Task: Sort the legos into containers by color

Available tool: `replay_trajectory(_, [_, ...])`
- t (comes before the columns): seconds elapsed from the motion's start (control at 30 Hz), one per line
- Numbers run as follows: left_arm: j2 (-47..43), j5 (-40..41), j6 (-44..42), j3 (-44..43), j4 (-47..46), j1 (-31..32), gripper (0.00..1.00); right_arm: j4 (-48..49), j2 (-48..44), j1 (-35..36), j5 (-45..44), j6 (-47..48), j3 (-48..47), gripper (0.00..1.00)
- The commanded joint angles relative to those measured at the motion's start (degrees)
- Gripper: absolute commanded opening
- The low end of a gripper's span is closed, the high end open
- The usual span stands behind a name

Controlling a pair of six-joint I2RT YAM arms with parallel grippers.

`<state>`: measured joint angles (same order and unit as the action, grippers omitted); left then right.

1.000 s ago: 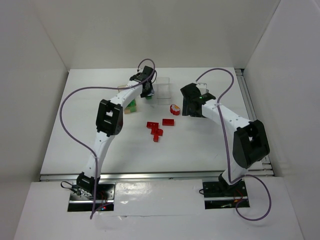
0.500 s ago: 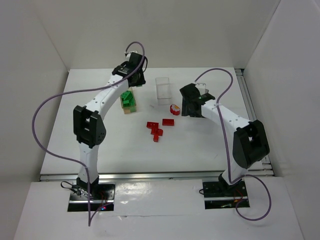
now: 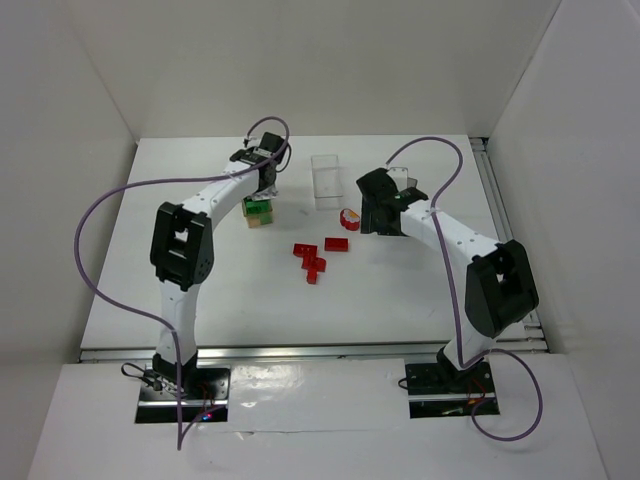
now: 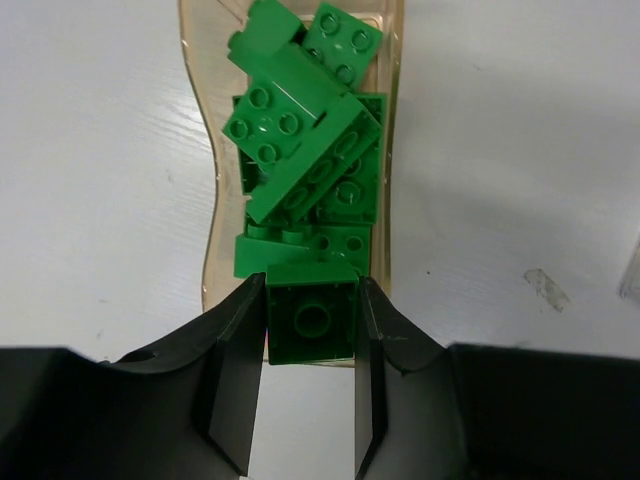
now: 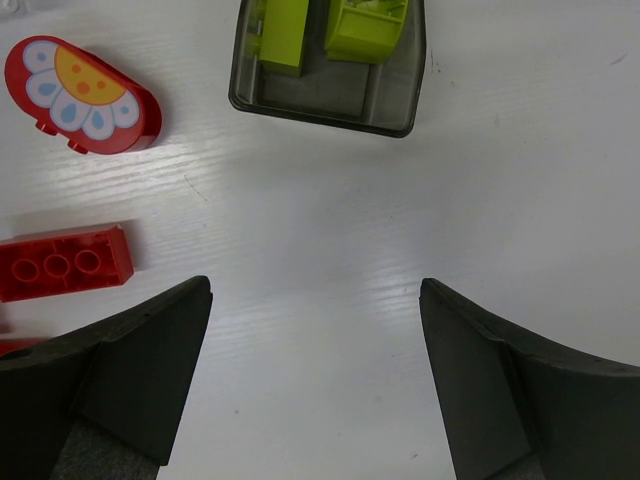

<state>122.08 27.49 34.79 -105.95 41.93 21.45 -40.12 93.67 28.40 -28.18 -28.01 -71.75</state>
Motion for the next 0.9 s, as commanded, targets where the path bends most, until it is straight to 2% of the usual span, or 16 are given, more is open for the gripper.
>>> replay_trajectory(0.0, [-0.53, 2.57, 0.11, -1.1, -0.62, -0.53, 0.35, -0.93, -1.03, 1.04, -1.17, 0.15, -2.69, 0.92])
replay_trajectory(0.03, [-0.01, 2.57, 0.11, -1.1, -0.62, -0.53, 0.4, -0.93, -0.42, 1.04, -1.17, 0.15, -2.7, 0.92])
replay_trajectory(0.07, [0.0, 2.57, 0.11, -1.62, -0.62, -0.53, 0.59, -0.93, -0.42, 1.04, -1.17, 0.15, -3.39, 0.92])
replay_trajectory(0.13, [1.31, 1.36, 0.11, -1.63, -0.62, -1.06, 0.69, -1.45, 0.19, 1.57, -1.17, 0.67, -4.01, 0.92])
replay_trajectory(0.17, [1.32, 1.34, -0.41, -2.76, -0.01, -1.06, 0.79, -1.45, 0.2, 1.57, -1.17, 0.68, -4.02, 0.92])
replay_trajectory(0.2, [2.27, 1.34, -0.42, -3.29, 0.6, -1.06, 0.86, -1.45, 0.2, 1.57, -1.17, 0.68, -4.71, 0.92])
replay_trajectory(0.27, [2.99, 0.73, -0.42, -3.91, 1.22, -1.06, 0.92, -2.06, 0.72, 2.18, -1.17, 0.68, -4.72, 0.92])
replay_trajectory(0.43, [-0.52, 0.64, -1.65, -6.37, 3.07, -0.53, 0.93, -2.6, 0.73, 2.18, -1.17, 0.68, -5.33, 0.92])
replay_trajectory(0.63, [-9.12, -3.58, -3.76, -7.34, 3.07, -0.53, 0.92, -3.74, 0.2, 3.23, -1.17, 0.15, -6.57, 0.92])
replay_trajectory(0.7, [-11.77, -5.94, -4.46, -5.24, 3.07, -0.53, 0.91, -3.74, -0.42, 3.24, -1.17, 0.15, -6.57, 0.92])
replay_trajectory(0.77, [-15.98, -8.92, -5.17, 0.36, 2.28, -0.53, 0.91, -0.77, -2.25, 3.24, 1.62, 0.76, -4.72, 0.92])
replay_trajectory(0.8, [-17.56, -10.25, -5.78, 0.39, 1.49, -0.01, 0.92, 0.12, -2.26, 3.76, 3.03, 0.76, -4.72, 0.92])
replay_trajectory(0.87, [-22.47, -12.79, -6.31, 6.26, -0.09, -0.01, 0.95, 1.79, -2.26, 3.76, 5.15, 1.55, -3.41, 0.93])
